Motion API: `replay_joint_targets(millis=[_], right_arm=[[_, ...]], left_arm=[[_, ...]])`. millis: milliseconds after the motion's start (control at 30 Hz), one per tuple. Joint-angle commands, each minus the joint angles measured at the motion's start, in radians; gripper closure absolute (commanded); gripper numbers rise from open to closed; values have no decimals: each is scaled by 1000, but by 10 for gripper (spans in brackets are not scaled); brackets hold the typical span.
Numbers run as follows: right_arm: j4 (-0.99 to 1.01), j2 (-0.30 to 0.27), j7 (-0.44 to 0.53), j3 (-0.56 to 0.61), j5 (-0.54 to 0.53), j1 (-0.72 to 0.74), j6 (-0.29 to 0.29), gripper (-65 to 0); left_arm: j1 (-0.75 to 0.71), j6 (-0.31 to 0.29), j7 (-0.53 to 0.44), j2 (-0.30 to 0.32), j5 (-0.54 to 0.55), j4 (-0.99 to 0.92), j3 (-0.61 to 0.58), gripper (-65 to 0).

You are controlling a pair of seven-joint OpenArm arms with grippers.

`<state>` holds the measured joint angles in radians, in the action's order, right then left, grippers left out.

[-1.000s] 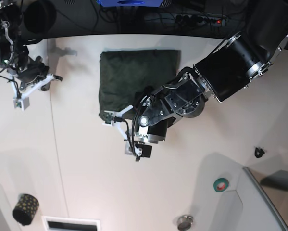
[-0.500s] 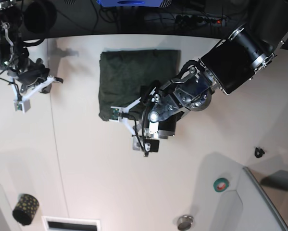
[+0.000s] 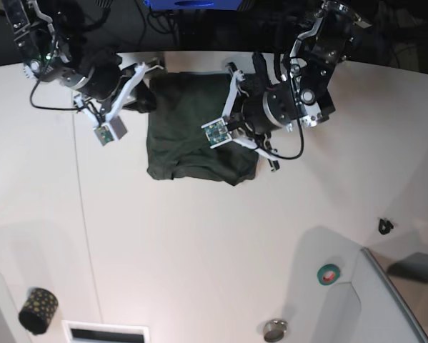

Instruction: Layout the t-shirt on the table in an organized manner, then fold the t-shirt properly

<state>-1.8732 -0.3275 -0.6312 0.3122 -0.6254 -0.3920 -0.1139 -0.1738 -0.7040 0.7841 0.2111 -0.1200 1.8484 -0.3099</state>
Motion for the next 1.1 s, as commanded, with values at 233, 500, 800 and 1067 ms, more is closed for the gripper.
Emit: replay_joint_targets(millis=[233,500,800,1067], right_arm=[[88,0,24,129,-4,87,-2,-2],[281,-2,141,147,-6,107,-2,-2],[97,-19,142,141,-4,8,0,-2],[-38,-112,190,141,143,-126,174,-2]], left_arm=[[-54,6,-24,20,4,-60,25,0],[-46,6,-73,20,10,-171,27,0],[-88,6,-70,-3,16,92,111,0],[-270,6,-78,37,16,106,308,0]])
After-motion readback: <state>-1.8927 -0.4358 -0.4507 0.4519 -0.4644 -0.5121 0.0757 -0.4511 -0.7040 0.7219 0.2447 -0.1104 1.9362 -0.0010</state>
